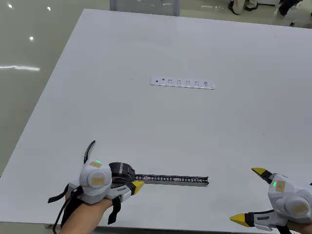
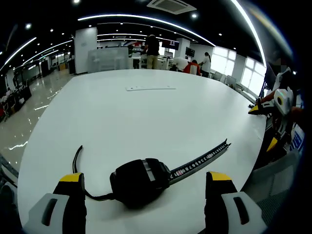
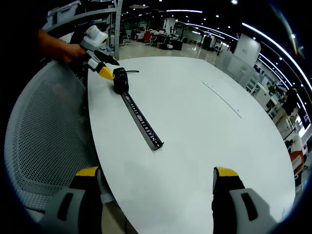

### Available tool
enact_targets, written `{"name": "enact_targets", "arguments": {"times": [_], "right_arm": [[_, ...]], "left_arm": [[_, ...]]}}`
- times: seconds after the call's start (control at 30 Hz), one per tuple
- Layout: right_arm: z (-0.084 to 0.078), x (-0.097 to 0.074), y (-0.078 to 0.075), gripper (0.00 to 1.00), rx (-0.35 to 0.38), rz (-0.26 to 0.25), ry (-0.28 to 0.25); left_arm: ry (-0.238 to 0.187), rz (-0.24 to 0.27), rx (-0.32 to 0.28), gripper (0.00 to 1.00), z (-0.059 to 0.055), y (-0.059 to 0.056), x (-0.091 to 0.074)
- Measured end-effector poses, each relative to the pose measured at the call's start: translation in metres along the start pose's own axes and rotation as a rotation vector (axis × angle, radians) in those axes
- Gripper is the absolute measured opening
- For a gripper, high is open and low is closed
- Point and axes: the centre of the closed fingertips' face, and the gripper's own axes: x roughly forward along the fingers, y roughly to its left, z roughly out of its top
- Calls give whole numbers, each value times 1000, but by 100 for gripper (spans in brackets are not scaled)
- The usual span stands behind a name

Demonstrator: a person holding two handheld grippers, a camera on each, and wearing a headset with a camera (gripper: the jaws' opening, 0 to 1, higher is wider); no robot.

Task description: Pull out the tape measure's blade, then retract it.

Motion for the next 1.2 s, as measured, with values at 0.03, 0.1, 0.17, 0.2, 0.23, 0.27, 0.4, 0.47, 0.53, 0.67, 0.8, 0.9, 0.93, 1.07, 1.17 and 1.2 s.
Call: {"name": "enact_targets", "arguments": {"times": [0.03,0.1,0.17,0.2,0.23,0.27,0.4,0.47,0.53,0.67,0.8,0.9,0.93,1.07,1.17,1.2], "right_arm": [[2,2,0,96,-10,16,6],[6,6,-3,95,-36,27,20],[8,10,-5,94,-44,41,29],[13,12,-6,93,-59,56,27],[19,13,-7,93,-78,61,28],[21,15,-8,93,-91,66,31],[33,20,-10,92,-145,96,45],[38,24,-9,89,-175,124,56],[40,28,-9,87,-203,147,76],[37,41,-10,83,-233,201,114],[38,52,-12,79,-262,243,126],[40,64,-15,75,-281,275,120],[40,69,-16,74,-283,291,125],[41,83,-17,69,-290,333,132],[35,92,-15,65,-300,357,146],[32,95,-14,64,-302,367,151]], "left_arm": [[-12,7,12,100,2,-2,1],[-14,10,18,100,3,-8,3],[-24,13,39,100,5,-11,4],[-33,13,38,100,6,-13,5],[-47,10,17,100,8,-13,6],[-57,22,-4,100,9,-12,7],[-58,60,-74,100,6,-4,8],[-66,66,-72,100,4,-2,9],[-62,72,-70,100,2,0,10],[-72,75,-89,100,3,0,11],[-120,75,-38,100,10,-4,11],[-144,58,-22,100,14,-7,12],[-146,59,-38,100,13,-6,14],[-140,73,-15,100,9,-1,18],[-118,80,-22,100,2,3,22],[-111,85,-24,100,1,5,23]]}}
